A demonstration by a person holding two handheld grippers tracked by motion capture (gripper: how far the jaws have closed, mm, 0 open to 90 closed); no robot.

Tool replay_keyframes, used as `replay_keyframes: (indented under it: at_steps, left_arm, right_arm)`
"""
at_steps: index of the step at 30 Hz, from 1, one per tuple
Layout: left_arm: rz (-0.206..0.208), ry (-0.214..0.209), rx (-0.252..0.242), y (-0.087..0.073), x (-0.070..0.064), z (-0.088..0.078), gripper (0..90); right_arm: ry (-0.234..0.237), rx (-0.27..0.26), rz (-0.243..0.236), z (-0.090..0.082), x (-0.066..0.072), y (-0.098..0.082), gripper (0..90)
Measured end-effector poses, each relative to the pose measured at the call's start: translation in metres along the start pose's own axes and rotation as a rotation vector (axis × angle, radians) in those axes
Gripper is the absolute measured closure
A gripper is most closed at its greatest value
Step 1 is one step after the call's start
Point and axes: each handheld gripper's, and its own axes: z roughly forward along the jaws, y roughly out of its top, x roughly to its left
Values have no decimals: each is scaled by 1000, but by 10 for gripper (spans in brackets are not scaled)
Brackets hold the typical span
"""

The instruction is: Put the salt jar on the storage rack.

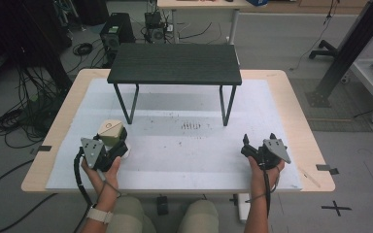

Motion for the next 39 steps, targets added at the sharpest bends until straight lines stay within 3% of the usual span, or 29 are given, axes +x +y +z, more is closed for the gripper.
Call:
replay_keyframes:
  at_steps: [13,24,39]
  left_arm:
    - [-25,-81,-2,33,1,-4,298]
    - [-16,-144,-24,63,1,-4,299]
    - [-9,-231,-50,106,-11,10,301]
  right_arm:
    - [0,-1,1,0,0,0,62]
    - [-1,-3,2,0,0,0,62]
    - [-2,-6,6,0,0,0,63]
